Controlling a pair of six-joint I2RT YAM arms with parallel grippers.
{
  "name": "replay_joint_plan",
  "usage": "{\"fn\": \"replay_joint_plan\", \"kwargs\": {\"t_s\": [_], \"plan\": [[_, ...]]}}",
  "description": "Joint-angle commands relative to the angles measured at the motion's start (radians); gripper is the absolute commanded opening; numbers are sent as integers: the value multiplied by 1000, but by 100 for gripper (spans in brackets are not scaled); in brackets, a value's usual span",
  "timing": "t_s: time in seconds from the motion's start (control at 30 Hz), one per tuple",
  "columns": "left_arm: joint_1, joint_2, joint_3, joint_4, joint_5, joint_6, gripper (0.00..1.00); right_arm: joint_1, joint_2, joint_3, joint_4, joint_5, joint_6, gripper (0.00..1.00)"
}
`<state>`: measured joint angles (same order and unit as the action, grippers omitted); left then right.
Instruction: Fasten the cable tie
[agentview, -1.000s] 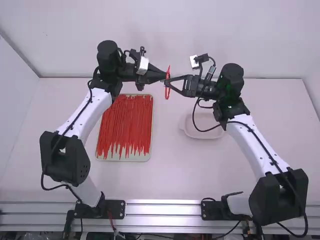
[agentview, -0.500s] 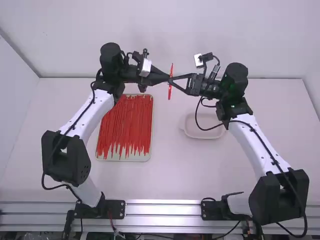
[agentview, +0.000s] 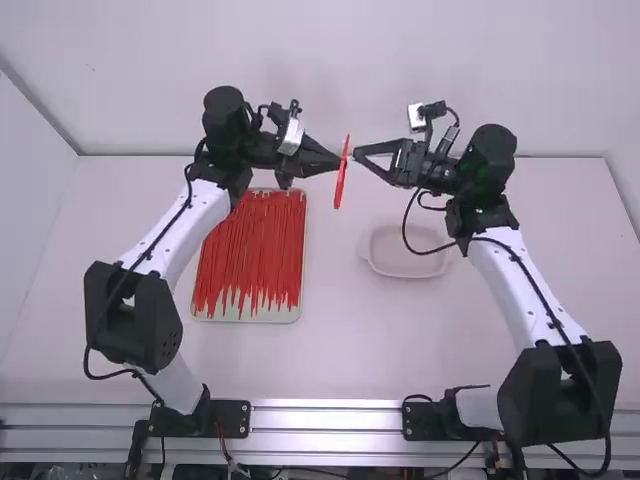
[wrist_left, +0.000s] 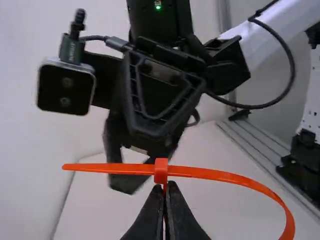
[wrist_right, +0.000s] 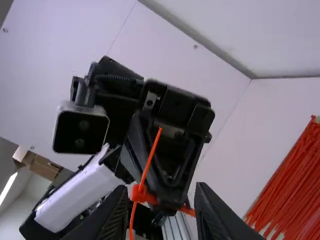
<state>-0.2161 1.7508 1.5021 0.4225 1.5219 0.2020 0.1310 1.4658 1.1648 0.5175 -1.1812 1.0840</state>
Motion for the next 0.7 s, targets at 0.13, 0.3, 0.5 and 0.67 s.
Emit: {"fn": "replay_joint_plan", "kwargs": {"t_s": [0.13, 0.3, 0.5, 0.67], "plan": [[-29, -12, -16, -15, 40, -2, 2, 5, -2, 0, 6, 0, 20, 38], [-48, -12, -16, -14, 29, 5, 2, 20, -2, 0, 7, 3, 19, 37], [-42, -12, -17, -16, 31, 8, 2, 18, -2, 0, 15, 3, 54, 27], [-42, -12, -17, -23, 30, 8, 2, 18, -2, 0, 29, 3, 53, 0]]}}
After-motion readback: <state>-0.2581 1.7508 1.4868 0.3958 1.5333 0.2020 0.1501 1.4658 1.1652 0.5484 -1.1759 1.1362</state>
